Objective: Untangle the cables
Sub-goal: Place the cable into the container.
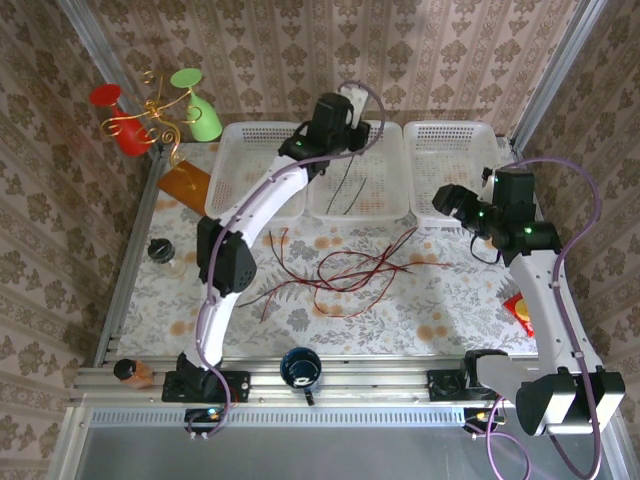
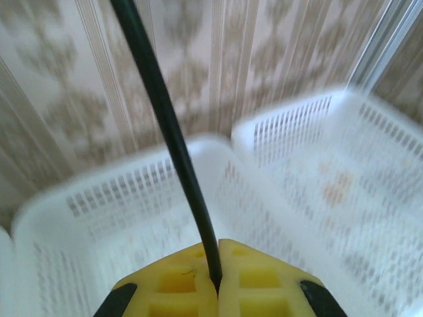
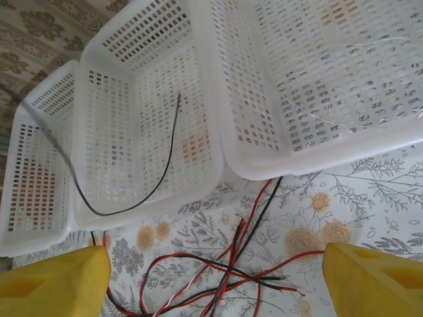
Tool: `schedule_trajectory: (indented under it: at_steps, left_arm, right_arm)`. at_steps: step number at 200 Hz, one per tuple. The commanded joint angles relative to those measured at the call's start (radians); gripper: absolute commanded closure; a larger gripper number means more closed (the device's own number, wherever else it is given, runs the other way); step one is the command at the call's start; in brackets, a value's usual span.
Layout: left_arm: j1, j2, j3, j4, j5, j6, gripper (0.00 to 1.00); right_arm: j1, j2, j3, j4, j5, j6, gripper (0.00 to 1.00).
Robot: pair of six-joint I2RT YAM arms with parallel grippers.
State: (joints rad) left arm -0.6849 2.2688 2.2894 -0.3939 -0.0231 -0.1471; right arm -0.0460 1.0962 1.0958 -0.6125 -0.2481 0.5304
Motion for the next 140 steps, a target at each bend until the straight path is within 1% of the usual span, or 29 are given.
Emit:
schedule_trajectory:
  at_steps: [1,15,65,92,100,106,134,140]
  left_arm:
    - [0.001,0.079,0.054,-0.185,0.031,-0.068,1.00]
    - [0.002,0.125,0.080,-0.220,0.062,-0.092,1.00]
    - [0.013,0.277,0.221,-0.363,0.088,-0.142,1.00]
    - [0.014,0.306,0.224,-0.364,0.095,-0.155,1.00]
    - [0.015,0.311,0.225,-0.365,0.096,-0.158,0.95]
    - [0.017,0.314,0.225,-0.365,0.095,-0.162,0.93]
    - [0.033,0.341,0.238,-0.354,0.114,-0.185,0.94]
    - [0.037,0.346,0.245,-0.352,0.123,-0.187,0.92]
  right_arm:
    - [-0.005,-0.033,-0.030,-0.037,-0.028,-0.017,0.15]
    - [-0.005,-0.040,-0.042,-0.043,-0.029,-0.021,0.16]
    - [-0.005,-0.068,-0.073,-0.054,-0.040,-0.014,0.16]
    - [-0.005,-0.071,-0.076,-0.063,-0.048,-0.012,0.16]
    - [-0.005,-0.073,-0.075,-0.067,-0.048,-0.015,0.16]
    - [-0.004,-0.073,-0.076,-0.069,-0.047,-0.015,0.16]
    - [-0.005,-0.071,-0.074,-0.063,-0.050,-0.010,0.16]
    - [-0.005,-0.070,-0.072,-0.062,-0.053,-0.008,0.16]
